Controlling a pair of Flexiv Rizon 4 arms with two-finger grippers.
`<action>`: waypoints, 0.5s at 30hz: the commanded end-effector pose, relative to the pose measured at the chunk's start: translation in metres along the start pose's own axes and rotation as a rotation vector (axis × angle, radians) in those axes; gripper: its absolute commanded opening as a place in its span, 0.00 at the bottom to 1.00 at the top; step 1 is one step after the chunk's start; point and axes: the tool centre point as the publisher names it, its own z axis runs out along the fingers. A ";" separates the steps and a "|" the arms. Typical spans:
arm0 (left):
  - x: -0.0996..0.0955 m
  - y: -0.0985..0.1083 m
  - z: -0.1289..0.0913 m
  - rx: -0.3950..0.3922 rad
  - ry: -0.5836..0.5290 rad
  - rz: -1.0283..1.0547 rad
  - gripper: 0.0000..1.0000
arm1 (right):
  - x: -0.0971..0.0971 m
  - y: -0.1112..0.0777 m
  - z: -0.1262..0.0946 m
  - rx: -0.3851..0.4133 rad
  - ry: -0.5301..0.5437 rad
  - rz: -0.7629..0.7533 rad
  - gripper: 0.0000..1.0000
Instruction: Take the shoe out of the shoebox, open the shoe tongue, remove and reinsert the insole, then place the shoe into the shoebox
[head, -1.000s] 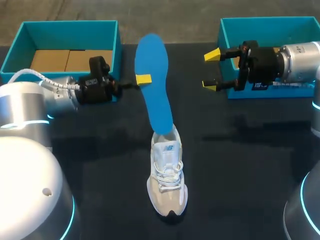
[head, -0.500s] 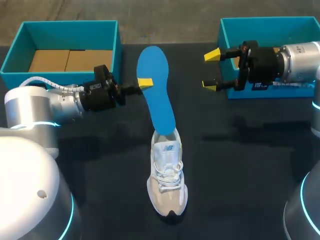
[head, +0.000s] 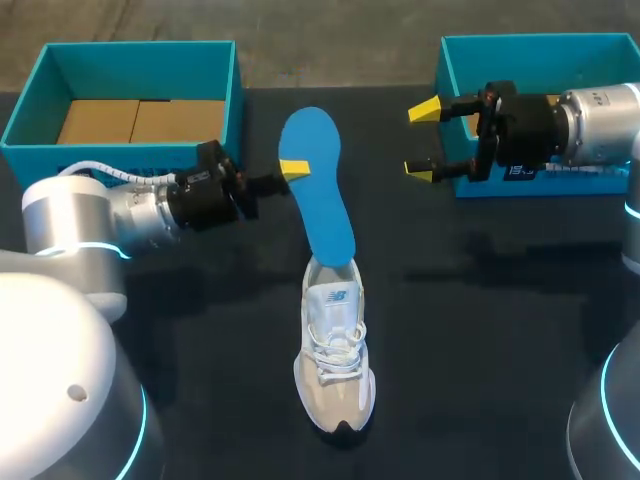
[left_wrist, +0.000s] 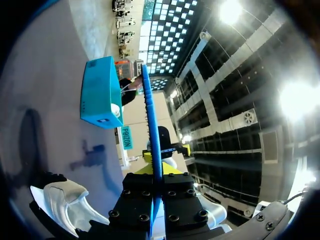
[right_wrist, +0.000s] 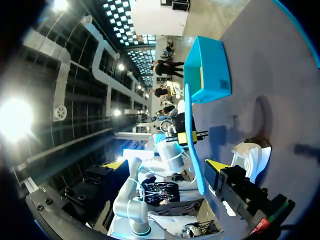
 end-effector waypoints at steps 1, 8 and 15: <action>-0.002 -0.002 0.002 -0.009 0.002 -0.002 0.00 | -0.001 -0.001 0.001 -0.003 0.001 -0.001 1.00; -0.002 -0.002 0.002 -0.009 0.002 -0.002 0.00 | 0.018 0.001 0.000 0.015 -0.195 -0.012 1.00; -0.002 -0.002 0.002 -0.009 0.002 -0.002 0.00 | 0.045 0.005 0.006 0.046 -0.415 -0.020 1.00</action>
